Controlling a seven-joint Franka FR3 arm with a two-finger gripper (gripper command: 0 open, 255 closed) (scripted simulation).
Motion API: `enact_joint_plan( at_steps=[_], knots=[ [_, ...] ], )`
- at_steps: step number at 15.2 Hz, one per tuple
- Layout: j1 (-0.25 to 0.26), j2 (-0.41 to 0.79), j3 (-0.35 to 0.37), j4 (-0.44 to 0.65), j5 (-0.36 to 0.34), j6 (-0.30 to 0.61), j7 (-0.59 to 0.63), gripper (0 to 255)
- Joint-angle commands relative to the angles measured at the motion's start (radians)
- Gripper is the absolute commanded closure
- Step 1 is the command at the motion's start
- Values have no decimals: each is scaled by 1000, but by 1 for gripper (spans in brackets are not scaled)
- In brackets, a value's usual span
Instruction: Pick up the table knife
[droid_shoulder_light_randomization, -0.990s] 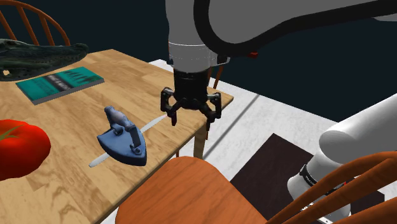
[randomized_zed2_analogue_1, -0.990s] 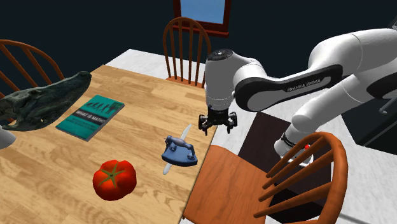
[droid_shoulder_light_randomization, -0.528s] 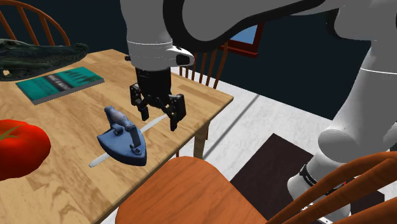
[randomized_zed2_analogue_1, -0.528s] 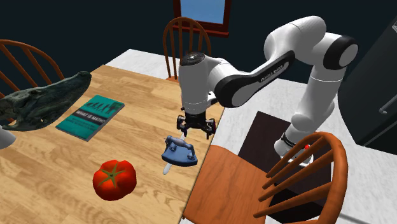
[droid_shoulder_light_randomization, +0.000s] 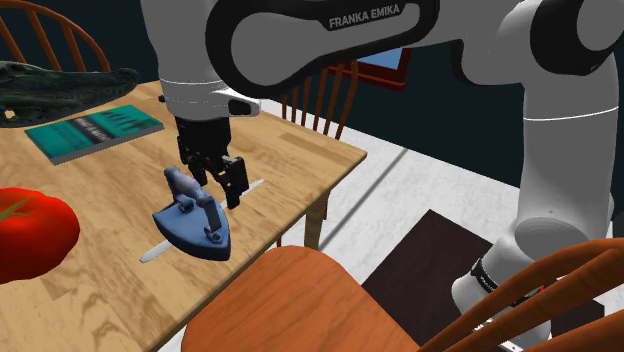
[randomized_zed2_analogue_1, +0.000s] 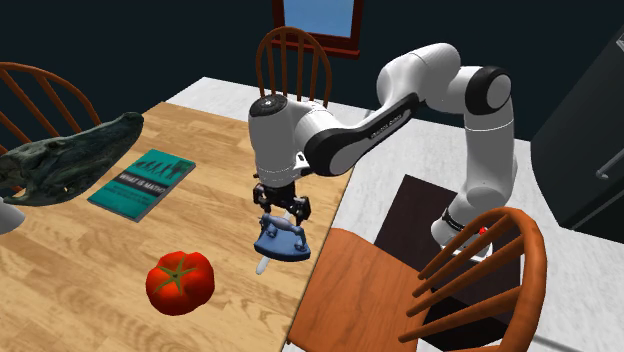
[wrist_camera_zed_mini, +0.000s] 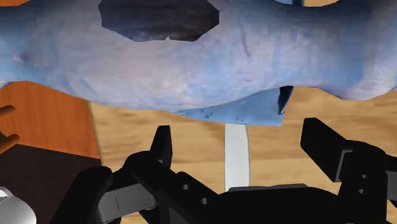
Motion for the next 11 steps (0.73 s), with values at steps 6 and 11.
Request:
enact_joint_plan(
  at_steps=[6,11],
  knots=[
    [2,21,-16,-52,-22,64,16,0],
    [6,24,-18,-47,-24,62,17,255]
  ],
)
